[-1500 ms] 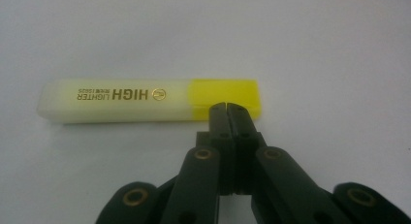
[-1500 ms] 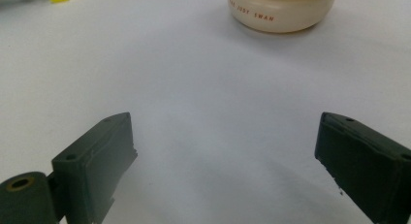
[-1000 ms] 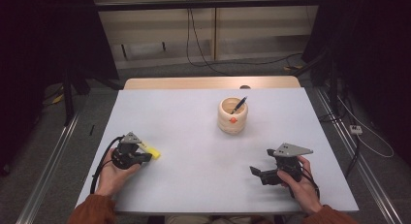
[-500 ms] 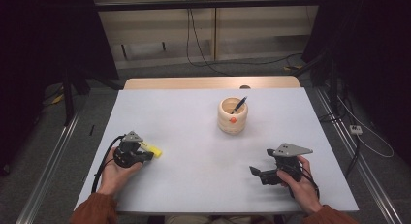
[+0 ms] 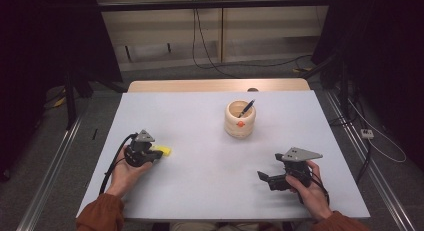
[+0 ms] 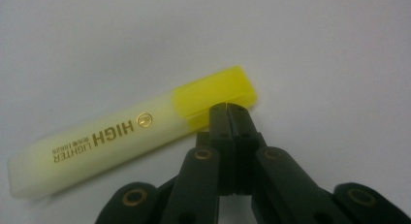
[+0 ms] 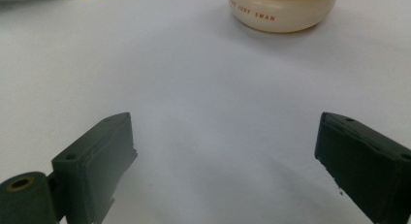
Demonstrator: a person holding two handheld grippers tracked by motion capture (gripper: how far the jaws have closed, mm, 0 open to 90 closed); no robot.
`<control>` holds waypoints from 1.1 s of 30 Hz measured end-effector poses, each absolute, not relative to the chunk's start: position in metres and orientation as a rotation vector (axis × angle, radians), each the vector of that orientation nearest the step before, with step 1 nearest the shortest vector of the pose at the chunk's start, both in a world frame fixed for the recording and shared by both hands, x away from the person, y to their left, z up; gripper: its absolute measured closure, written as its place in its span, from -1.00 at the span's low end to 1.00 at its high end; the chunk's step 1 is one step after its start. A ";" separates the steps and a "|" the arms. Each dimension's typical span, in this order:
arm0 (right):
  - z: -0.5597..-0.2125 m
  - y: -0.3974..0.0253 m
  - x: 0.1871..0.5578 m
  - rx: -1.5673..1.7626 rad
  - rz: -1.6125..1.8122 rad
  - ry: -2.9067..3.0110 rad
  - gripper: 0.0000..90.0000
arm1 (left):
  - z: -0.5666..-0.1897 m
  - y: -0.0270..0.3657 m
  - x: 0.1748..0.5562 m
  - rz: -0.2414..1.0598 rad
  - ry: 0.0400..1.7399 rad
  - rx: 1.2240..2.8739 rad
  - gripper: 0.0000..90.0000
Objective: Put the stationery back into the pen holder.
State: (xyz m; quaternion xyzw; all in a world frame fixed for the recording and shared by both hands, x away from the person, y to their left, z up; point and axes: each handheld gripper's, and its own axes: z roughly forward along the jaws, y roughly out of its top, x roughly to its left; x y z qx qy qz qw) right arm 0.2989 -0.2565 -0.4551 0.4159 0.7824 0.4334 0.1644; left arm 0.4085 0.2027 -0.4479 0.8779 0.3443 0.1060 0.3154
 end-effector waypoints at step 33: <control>-0.455 -0.257 0.299 1.184 1.237 2.231 -0.85 | -0.444 0.185 0.444 0.338 0.932 2.331 1.00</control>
